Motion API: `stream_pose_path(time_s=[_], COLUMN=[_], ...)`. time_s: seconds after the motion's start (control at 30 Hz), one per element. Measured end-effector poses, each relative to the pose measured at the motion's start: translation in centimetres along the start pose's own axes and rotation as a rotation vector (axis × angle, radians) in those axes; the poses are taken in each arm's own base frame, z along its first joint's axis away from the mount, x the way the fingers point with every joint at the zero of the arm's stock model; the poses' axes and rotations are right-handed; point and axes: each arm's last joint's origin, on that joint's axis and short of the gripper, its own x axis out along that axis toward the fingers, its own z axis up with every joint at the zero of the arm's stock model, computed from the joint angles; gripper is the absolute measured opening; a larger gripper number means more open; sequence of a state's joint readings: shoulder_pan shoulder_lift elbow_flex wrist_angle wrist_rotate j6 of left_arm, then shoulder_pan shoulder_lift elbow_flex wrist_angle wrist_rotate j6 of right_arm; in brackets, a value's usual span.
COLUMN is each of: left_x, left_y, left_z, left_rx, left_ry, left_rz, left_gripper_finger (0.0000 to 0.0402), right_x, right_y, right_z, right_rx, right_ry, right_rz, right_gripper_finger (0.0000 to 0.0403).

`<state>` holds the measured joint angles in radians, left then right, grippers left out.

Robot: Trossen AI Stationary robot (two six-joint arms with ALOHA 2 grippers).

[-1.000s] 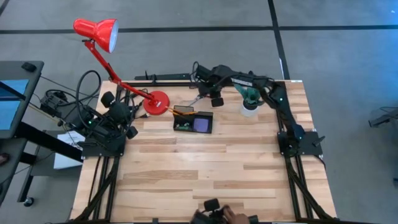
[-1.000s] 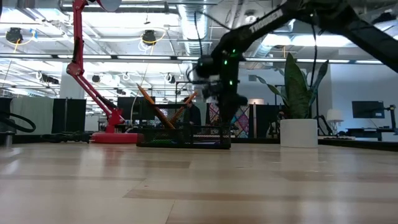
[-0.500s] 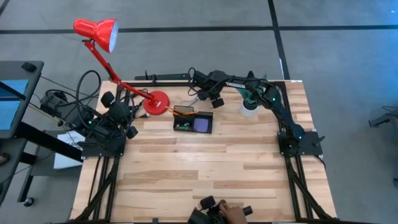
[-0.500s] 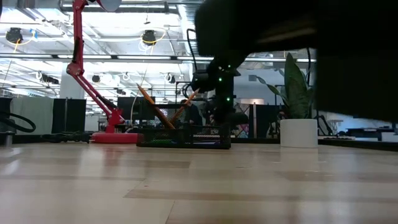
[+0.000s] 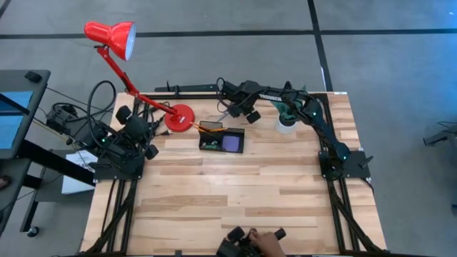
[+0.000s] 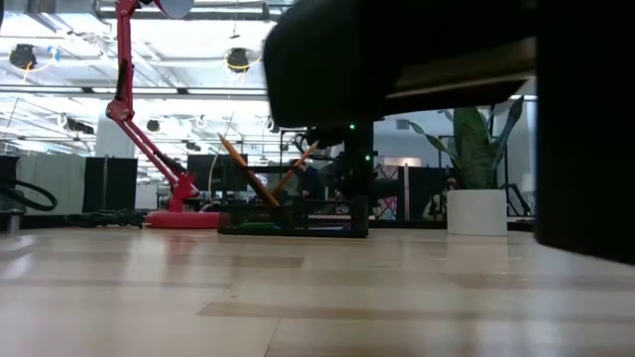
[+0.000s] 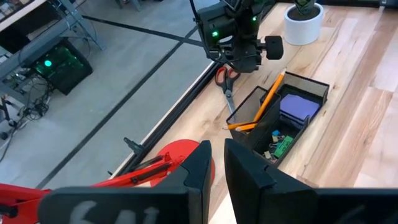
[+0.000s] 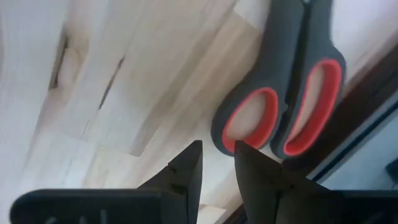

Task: Pick and place office supplies into organizer
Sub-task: Put the black scissors into the black desk organizer

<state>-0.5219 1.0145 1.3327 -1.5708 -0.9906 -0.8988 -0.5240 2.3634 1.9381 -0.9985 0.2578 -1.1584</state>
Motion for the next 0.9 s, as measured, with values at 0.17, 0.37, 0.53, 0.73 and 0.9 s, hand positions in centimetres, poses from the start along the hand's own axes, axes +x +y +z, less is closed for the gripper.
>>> stream_pose_path(time_s=[0.17, 0.37, 0.53, 0.73, 0.9], left_x=[0.0, 0.0, 0.0, 0.0, 0.0], left_y=[0.0, 0.0, -0.1, -0.1, -0.1], left_z=[0.0, 0.0, -0.1, -0.1, -0.1], left_rx=[-0.012, -0.058, -0.059, -0.063, -0.083], left_ry=[0.0, 0.005, 0.031, 0.032, 0.032], left_rz=[0.0, -0.003, -0.022, -0.024, -0.023], left_gripper_finger=[0.0036, 0.0036, 0.0036, 0.0036, 0.0036], right_x=[0.0, 0.1, 0.1, 1.0, 1.8], right_y=[-0.3, -0.4, -0.1, -0.5, -0.6], right_z=[0.0, -0.2, -0.2, -0.1, -0.4], right_rx=[-0.101, -0.179, -0.237, -0.24, -0.239], right_ry=[-0.006, -0.018, -0.027, -0.051, -0.032], right_rz=[-0.025, -0.027, 0.006, -0.011, 0.005], right_gripper_finger=[0.0087, 0.0087, 0.0087, 0.0087, 0.0087])
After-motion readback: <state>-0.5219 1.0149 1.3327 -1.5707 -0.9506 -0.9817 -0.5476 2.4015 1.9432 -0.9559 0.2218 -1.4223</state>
